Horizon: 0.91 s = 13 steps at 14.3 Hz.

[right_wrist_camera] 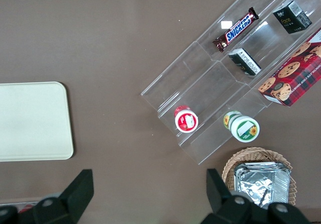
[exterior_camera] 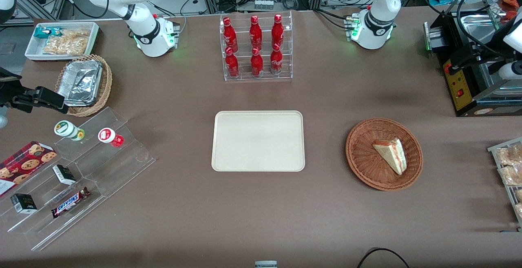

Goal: Place sandwich from basket to tray
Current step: 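Move the left gripper over the wicker basket toward the sandwich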

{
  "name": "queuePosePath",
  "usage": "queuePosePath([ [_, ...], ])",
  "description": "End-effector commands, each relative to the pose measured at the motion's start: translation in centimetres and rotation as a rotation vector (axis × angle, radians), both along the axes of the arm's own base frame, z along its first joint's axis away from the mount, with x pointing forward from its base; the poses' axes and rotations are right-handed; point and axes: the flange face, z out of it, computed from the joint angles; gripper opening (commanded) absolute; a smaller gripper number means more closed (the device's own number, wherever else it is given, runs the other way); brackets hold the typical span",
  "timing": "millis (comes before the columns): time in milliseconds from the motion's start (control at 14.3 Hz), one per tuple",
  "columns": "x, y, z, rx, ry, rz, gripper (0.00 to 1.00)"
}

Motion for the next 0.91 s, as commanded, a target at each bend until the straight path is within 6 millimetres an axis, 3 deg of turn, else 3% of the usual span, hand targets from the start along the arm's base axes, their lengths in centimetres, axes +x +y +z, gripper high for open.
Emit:
queuePosePath([
  [0, -0.1, -0.1, 0.0, 0.017, -0.003, -0.017, 1.0],
  [280, 0.1, 0.0, -0.3, 0.019, 0.002, 0.03, 1.0],
  [350, 0.5, 0.0, -1.3, 0.026, 0.026, 0.085, 1.0],
  [630, 4.8, -0.5, -9.5, 0.098, 0.155, 0.467, 1.0],
  [840, 6.9, -0.6, -16.2, 0.108, 0.155, 0.52, 1.0],
])
